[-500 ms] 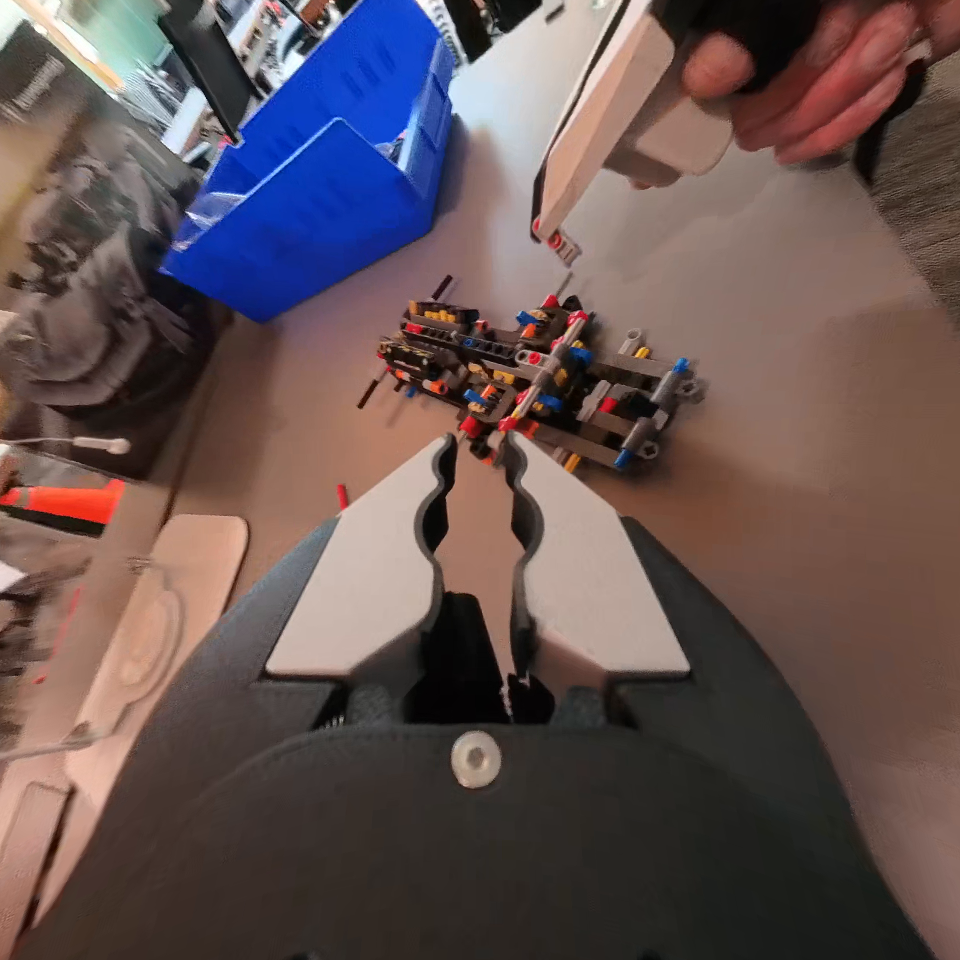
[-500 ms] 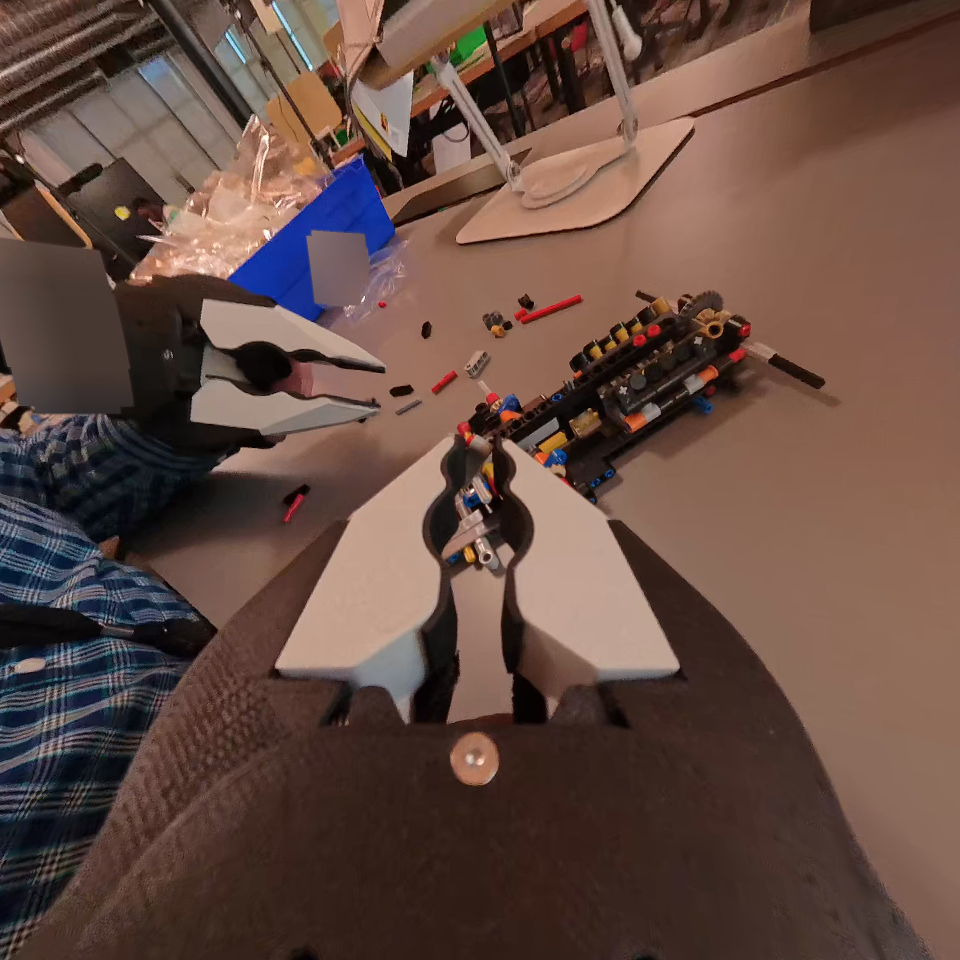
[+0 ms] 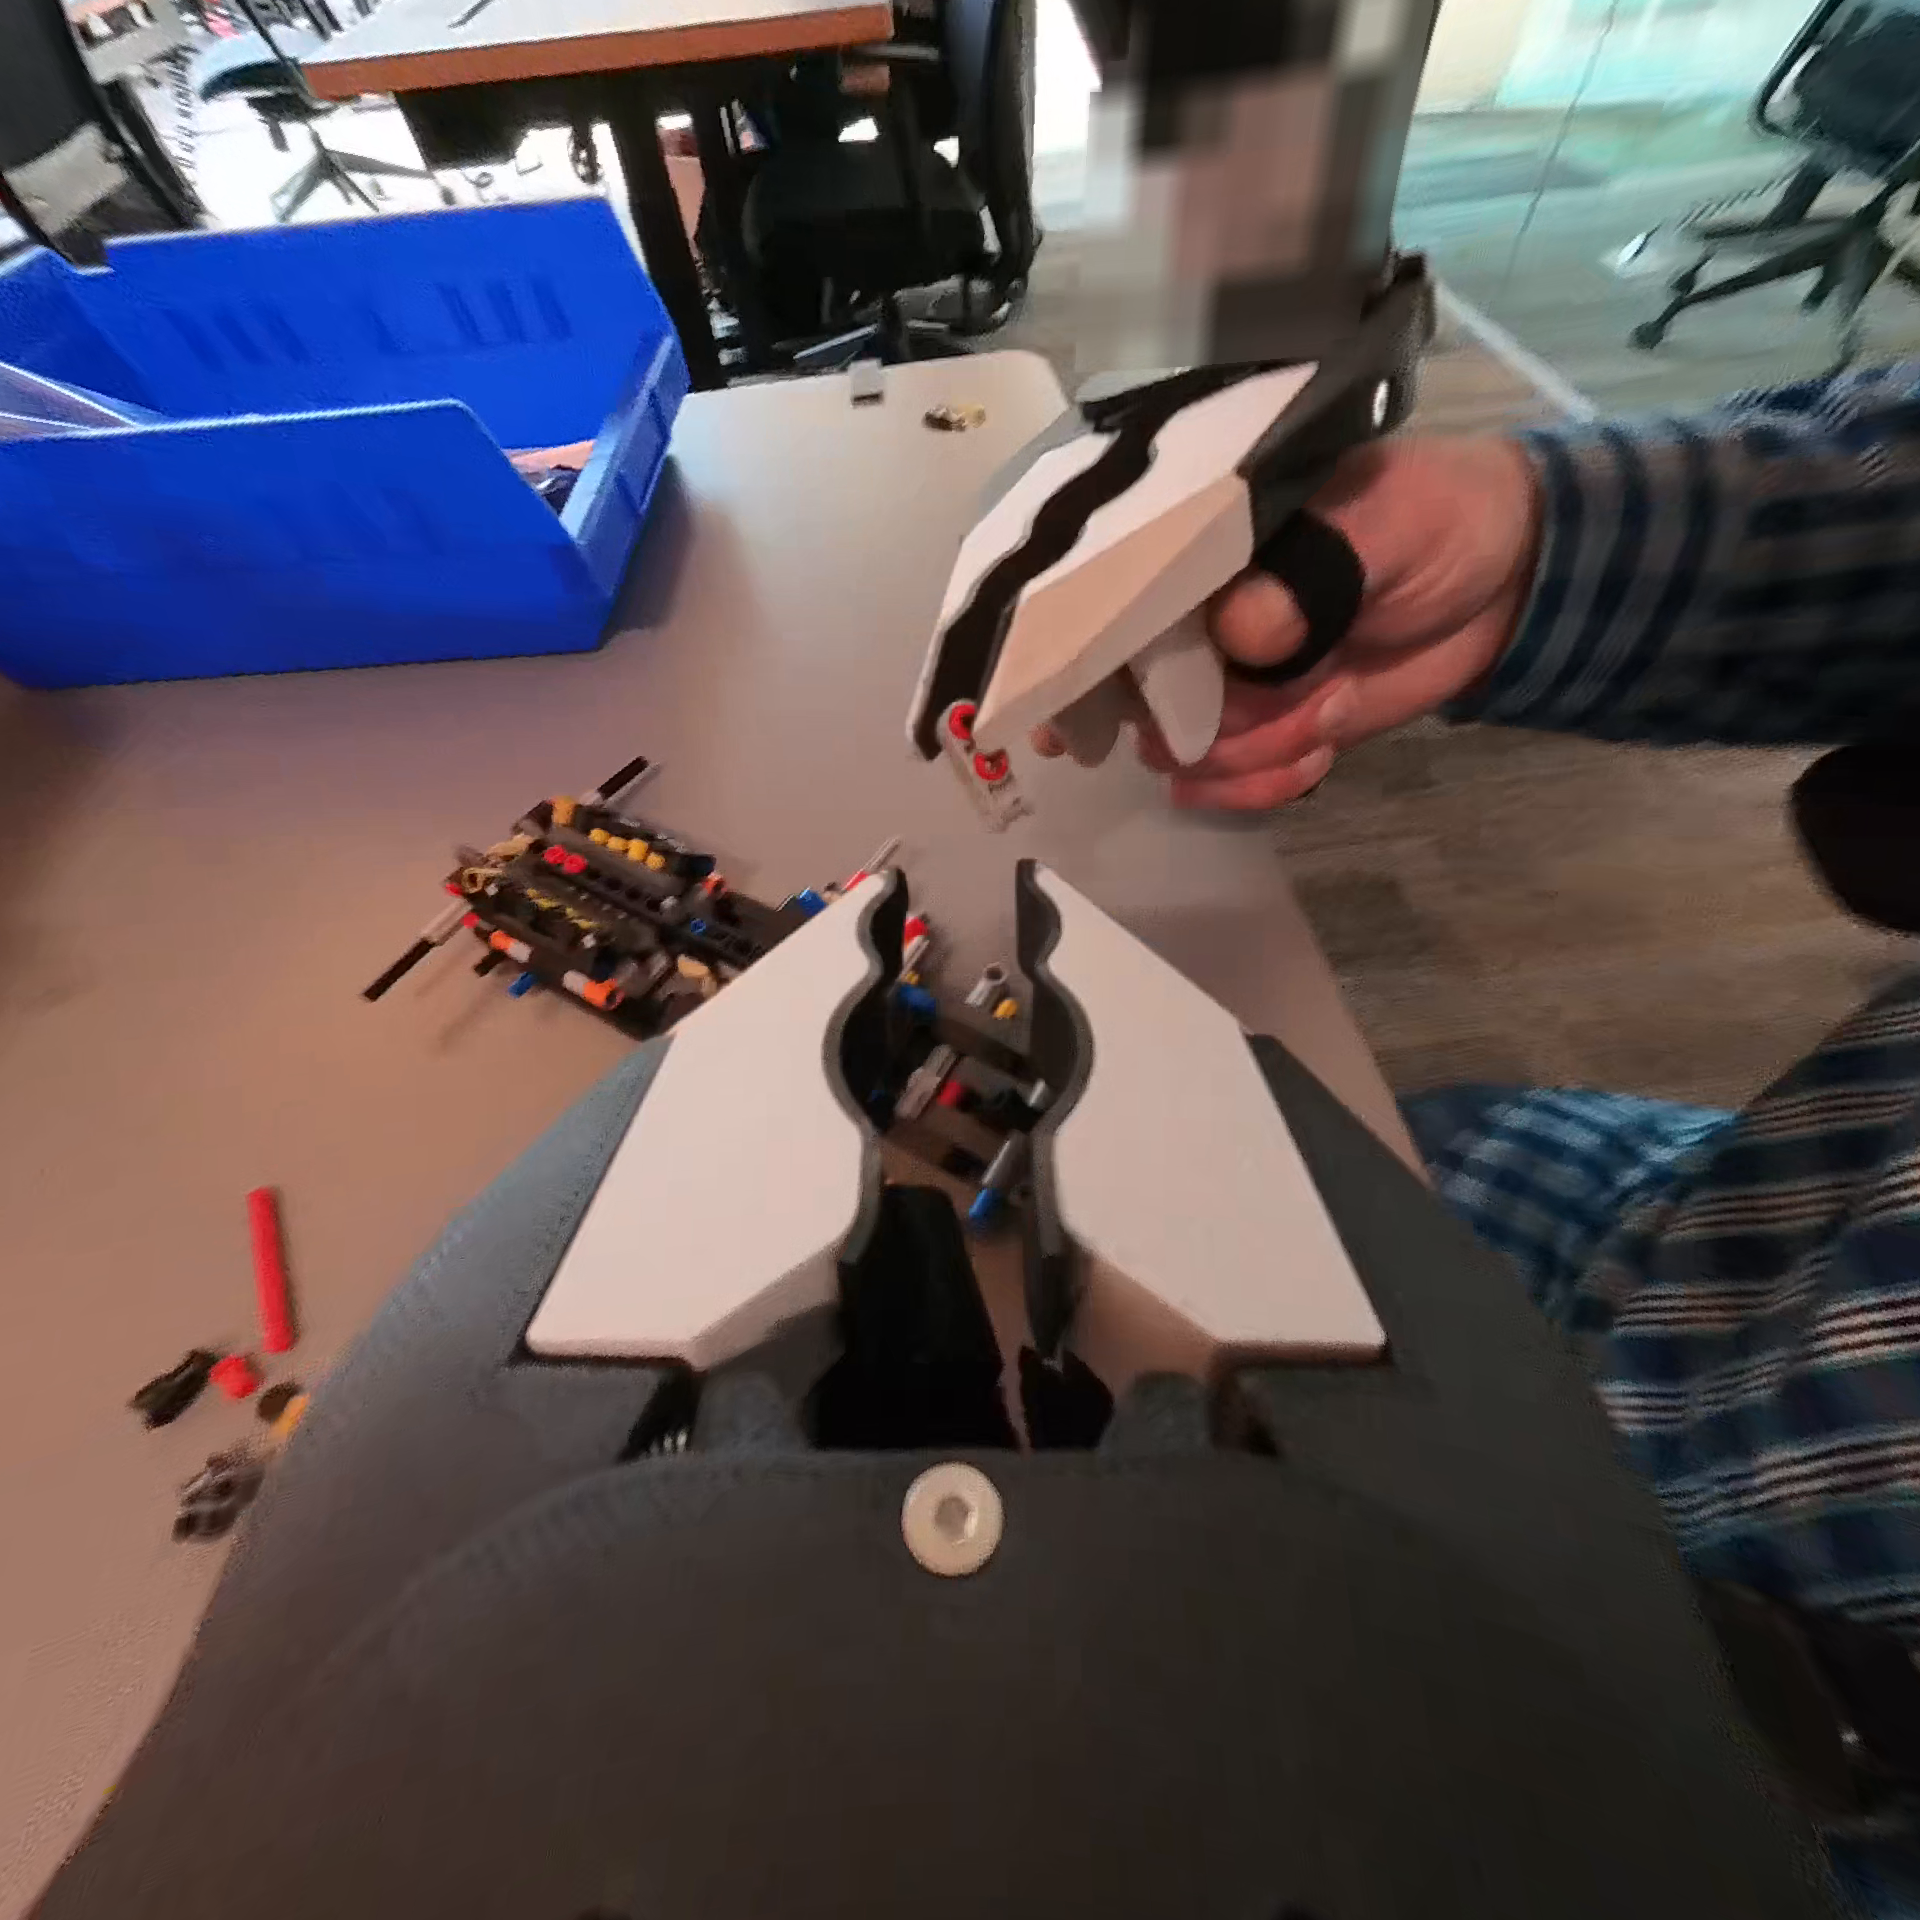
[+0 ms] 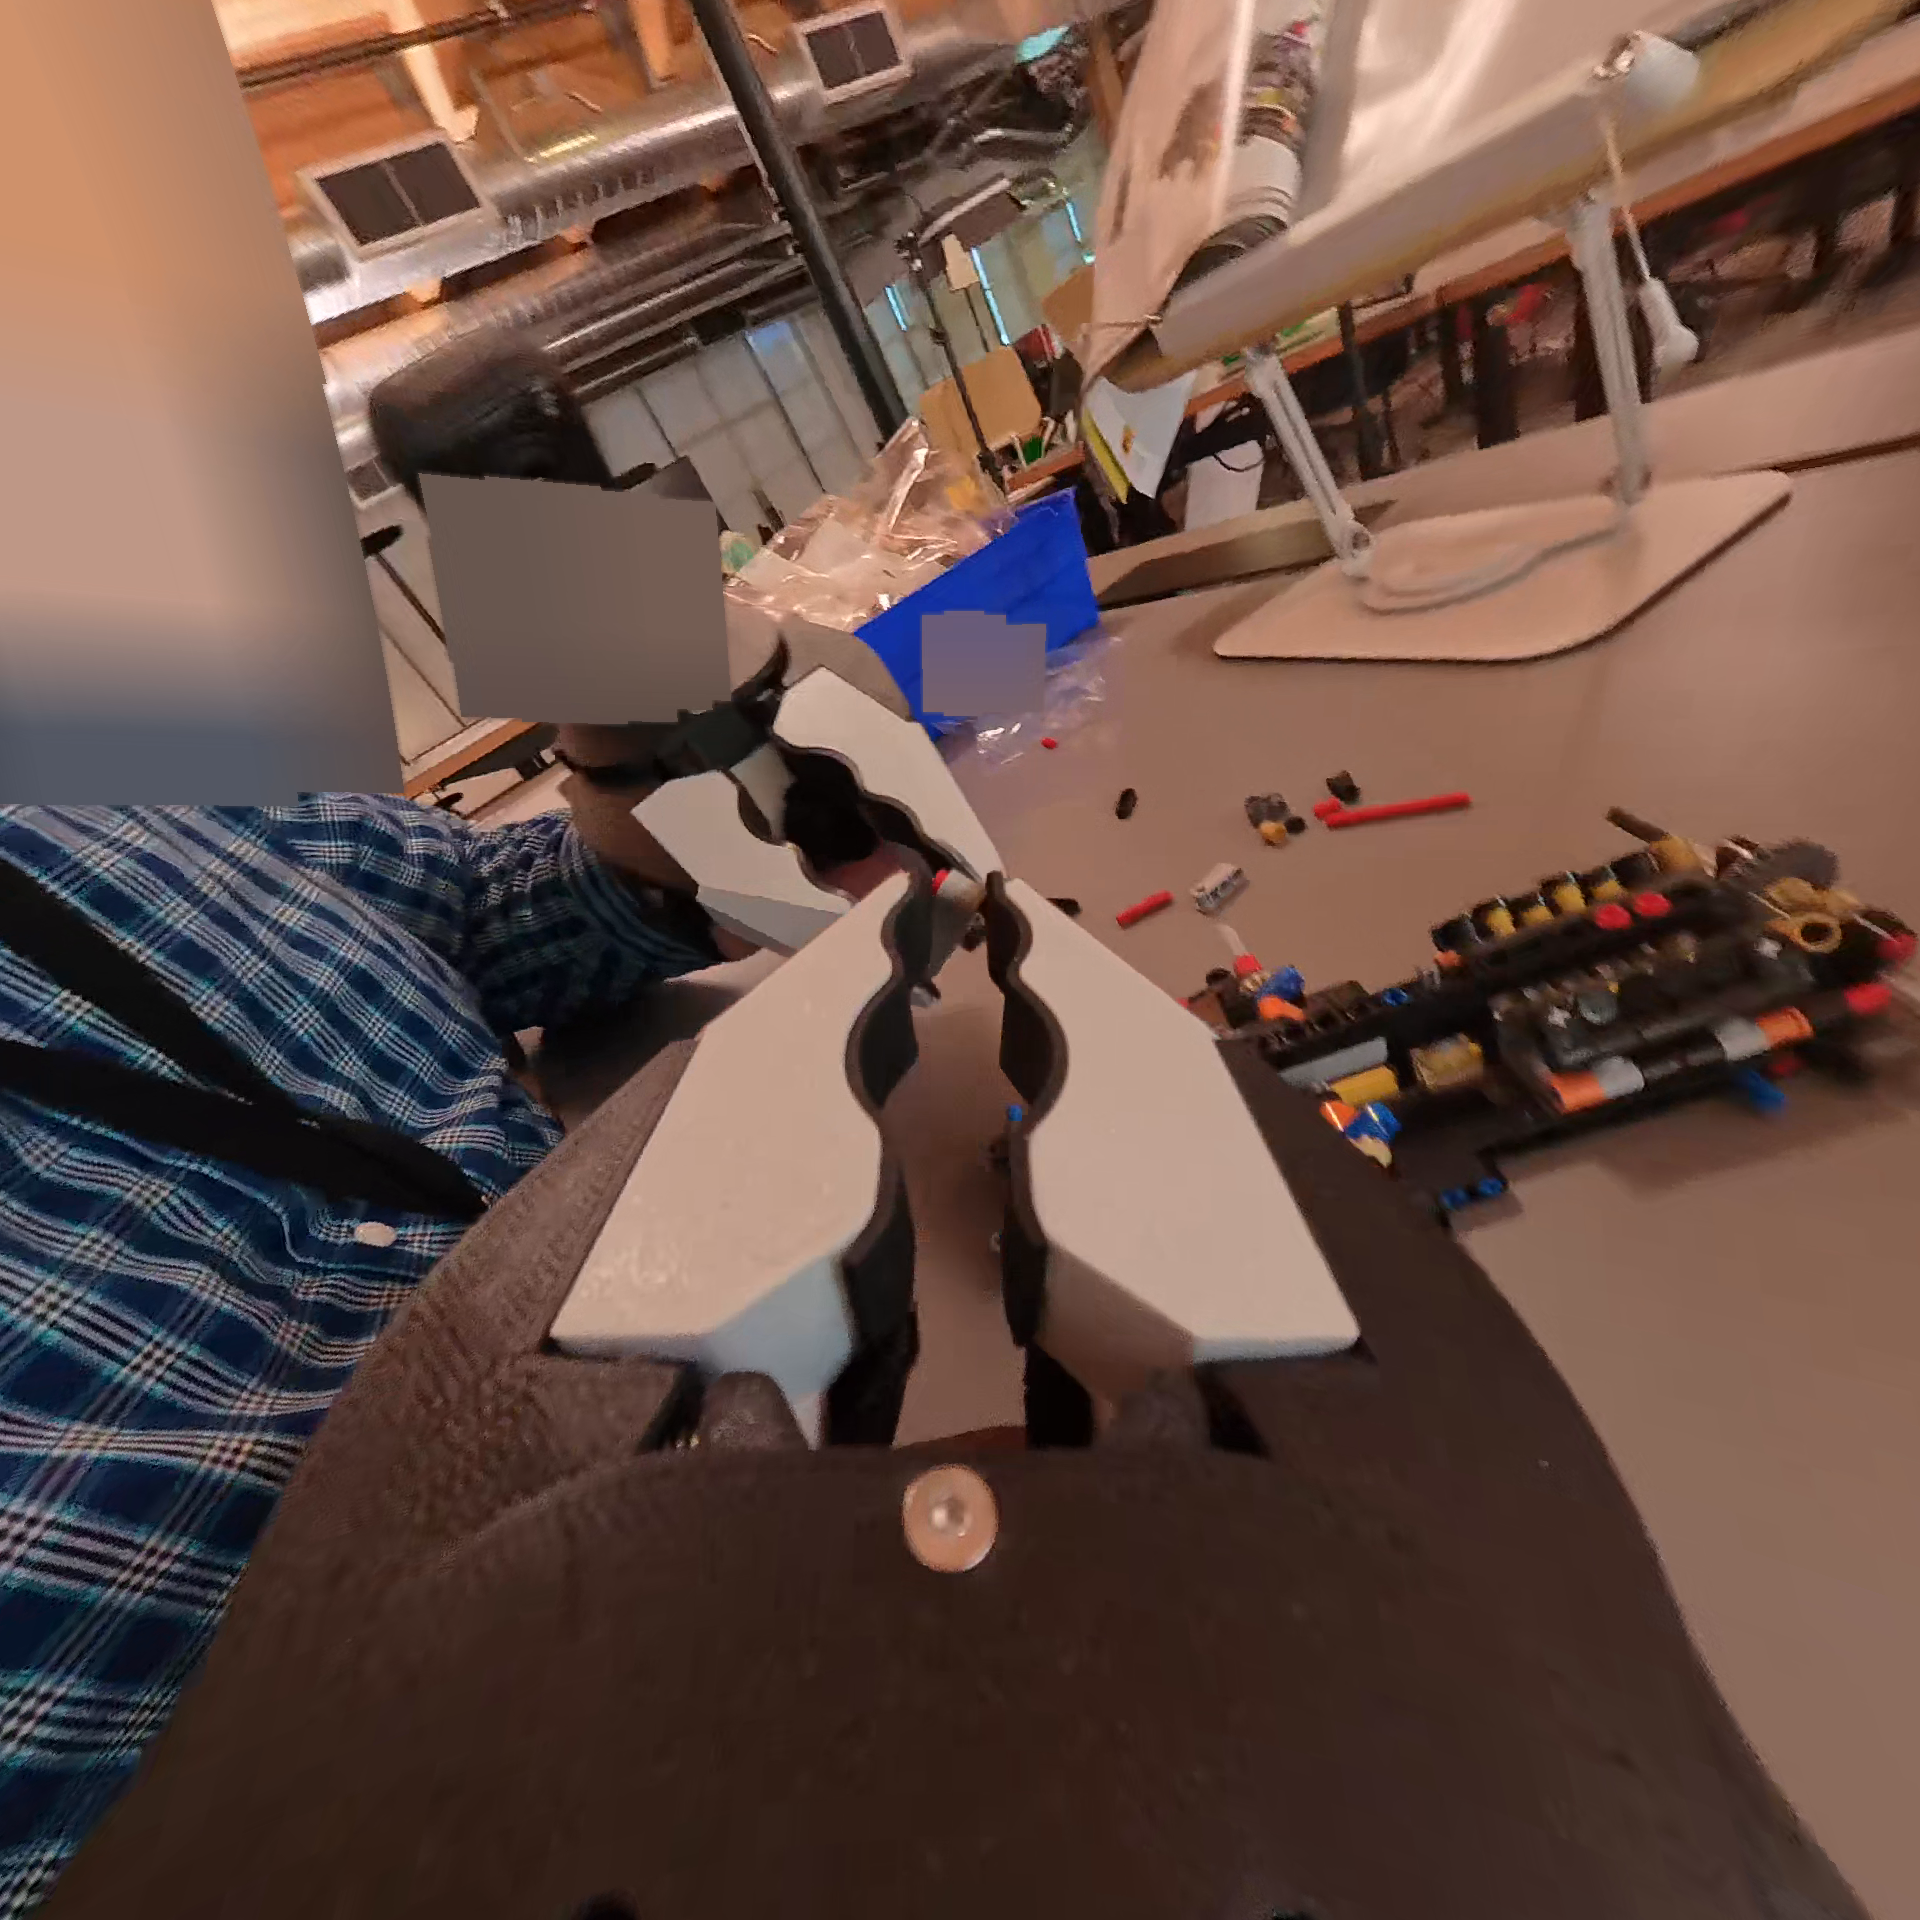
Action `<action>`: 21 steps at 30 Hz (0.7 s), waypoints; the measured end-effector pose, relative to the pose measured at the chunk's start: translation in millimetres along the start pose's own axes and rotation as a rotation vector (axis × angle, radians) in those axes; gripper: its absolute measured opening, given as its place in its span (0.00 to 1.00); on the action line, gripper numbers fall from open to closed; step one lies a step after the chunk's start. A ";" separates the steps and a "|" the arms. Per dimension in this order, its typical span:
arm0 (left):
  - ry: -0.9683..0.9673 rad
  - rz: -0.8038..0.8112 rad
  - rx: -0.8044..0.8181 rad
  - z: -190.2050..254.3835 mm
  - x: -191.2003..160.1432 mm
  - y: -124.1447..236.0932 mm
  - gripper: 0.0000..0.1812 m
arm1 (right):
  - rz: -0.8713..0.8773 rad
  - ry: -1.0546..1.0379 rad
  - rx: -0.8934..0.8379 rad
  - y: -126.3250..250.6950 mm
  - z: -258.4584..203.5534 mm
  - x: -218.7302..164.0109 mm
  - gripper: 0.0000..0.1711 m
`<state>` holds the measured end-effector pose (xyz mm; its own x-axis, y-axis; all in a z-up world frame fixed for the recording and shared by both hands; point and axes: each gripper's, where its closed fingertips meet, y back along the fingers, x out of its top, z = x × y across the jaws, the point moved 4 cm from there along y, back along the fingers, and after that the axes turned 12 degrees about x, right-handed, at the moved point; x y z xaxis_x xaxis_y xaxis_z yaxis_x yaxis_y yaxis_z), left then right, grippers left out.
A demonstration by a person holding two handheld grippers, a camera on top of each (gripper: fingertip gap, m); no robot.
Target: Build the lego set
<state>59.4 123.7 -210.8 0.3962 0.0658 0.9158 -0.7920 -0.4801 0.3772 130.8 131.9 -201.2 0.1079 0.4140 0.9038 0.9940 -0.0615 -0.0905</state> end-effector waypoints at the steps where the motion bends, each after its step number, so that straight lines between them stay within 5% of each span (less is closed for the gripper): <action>1: 0.030 0.014 -0.028 1.7 2.9 0.0 0.11 | -0.005 0.014 0.012 -1.7 -2.5 0.6 0.05; 9: 0.206 0.064 -0.240 19.2 9.7 5.9 0.03 | -0.029 0.103 0.071 -6.4 -19.7 1.8 0.05; 21: 0.387 0.128 -0.371 22.4 9.8 17.2 0.09 | -0.043 0.190 0.052 -13.2 -31.7 -6.0 0.05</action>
<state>60.0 96.5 -198.4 0.1418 0.3772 0.9152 -0.9609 -0.1696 0.2188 116.5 101.4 -192.2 0.0649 0.2360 0.9696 0.9977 0.0017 -0.0672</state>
